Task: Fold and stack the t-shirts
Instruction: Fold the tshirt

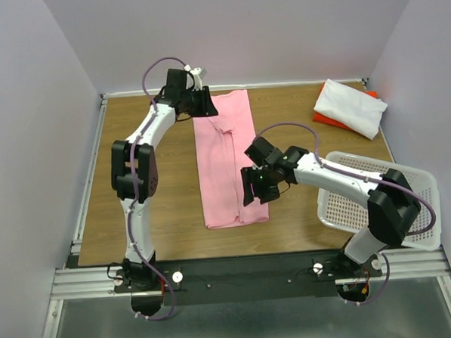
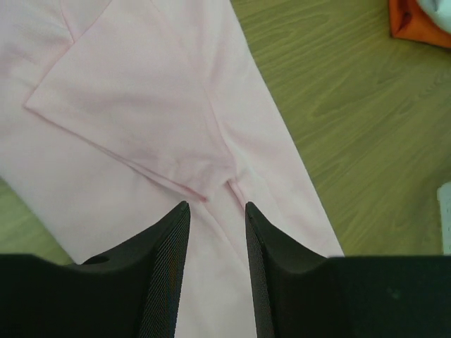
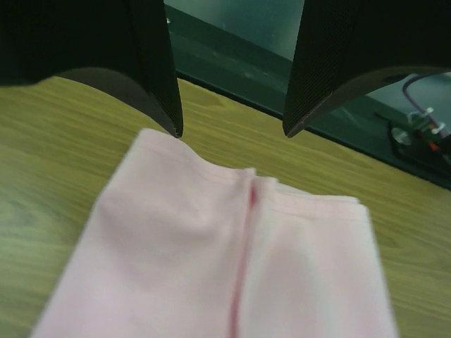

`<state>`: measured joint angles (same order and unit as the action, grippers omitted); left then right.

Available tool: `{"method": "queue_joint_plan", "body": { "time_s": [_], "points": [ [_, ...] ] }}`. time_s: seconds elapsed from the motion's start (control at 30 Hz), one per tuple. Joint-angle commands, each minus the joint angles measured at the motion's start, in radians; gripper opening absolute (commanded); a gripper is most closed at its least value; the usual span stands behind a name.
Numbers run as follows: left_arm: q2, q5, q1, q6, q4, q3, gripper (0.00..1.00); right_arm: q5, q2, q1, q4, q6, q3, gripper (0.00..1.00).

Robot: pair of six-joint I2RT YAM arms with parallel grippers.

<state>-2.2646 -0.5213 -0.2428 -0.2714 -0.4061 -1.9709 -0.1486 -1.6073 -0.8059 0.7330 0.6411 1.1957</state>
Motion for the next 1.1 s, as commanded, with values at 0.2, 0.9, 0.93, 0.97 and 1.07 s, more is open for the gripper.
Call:
{"method": "queue_joint_plan", "body": {
  "time_s": [0.2, 0.9, 0.93, 0.97, 1.07],
  "points": [
    [0.548, 0.142, -0.010, 0.028, 0.029, 0.700, 0.45, 0.173, 0.018, 0.005, 0.094, 0.042, -0.151, 0.65],
    [0.904, 0.170, -0.056, -0.112, 0.075, 1.215, 0.46, 0.155, -0.049, 0.033, -0.018, -0.041, -0.182, 0.44],
    [0.909, 0.173, -0.058, -0.115, 0.066, 1.221, 0.46, 0.132, -0.049, 0.033, -0.023, -0.041, -0.192, 0.43],
    [0.916, 0.178, -0.061, -0.120, 0.063, 1.234, 0.46, 0.123, -0.049, 0.033, -0.023, -0.040, -0.196, 0.42],
    [0.930, 0.182, -0.070, -0.126, 0.050, 1.259, 0.46, 0.096, -0.046, 0.033, -0.033, -0.035, -0.223, 0.39]
  ]
}}
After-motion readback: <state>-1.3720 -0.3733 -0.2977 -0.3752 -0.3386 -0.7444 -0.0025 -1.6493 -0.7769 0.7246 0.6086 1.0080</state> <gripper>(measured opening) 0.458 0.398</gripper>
